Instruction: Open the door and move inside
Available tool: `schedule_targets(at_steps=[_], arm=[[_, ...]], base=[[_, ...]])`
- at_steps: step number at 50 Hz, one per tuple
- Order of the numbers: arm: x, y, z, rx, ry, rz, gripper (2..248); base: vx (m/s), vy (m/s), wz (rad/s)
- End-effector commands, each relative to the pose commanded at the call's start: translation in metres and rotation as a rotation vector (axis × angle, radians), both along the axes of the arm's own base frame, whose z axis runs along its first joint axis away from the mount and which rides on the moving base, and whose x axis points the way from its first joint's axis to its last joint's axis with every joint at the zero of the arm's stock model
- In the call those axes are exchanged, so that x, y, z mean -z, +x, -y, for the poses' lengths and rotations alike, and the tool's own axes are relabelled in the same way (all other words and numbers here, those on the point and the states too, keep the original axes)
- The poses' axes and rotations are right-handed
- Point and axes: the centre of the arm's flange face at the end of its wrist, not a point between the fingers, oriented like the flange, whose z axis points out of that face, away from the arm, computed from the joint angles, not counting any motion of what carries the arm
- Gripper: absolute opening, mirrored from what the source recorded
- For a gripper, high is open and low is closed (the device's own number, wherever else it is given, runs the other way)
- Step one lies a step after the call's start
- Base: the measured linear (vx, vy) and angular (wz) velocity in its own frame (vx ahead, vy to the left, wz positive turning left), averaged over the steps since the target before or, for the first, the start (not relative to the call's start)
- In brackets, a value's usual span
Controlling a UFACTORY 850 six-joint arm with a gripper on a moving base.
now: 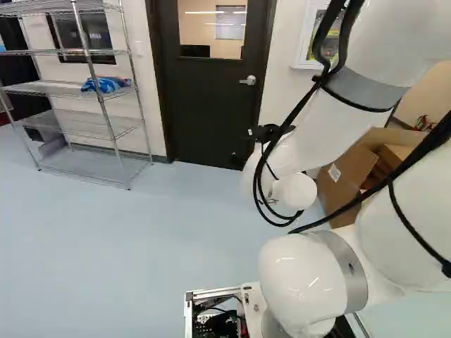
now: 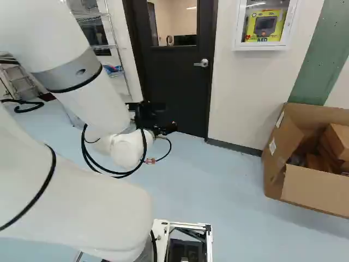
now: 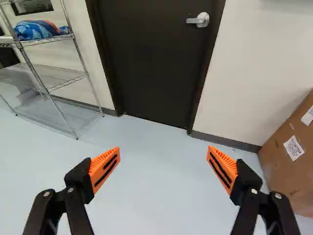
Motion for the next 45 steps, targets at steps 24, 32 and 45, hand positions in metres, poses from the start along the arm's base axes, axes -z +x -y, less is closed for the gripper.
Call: schedule_targets(at_steps=[24,32,45], arm=[[0.0,0.0,0.0,0.0,0.0,0.0,247],[0.0,0.0,0.0,0.0,0.0,0.0,247],[0.0,0.0,0.0,0.0,0.0,0.0,247]], base=[[0.173,0.061,-0.215],[0.176,0.066,-0.216],[0.165,0.058,-0.21]])
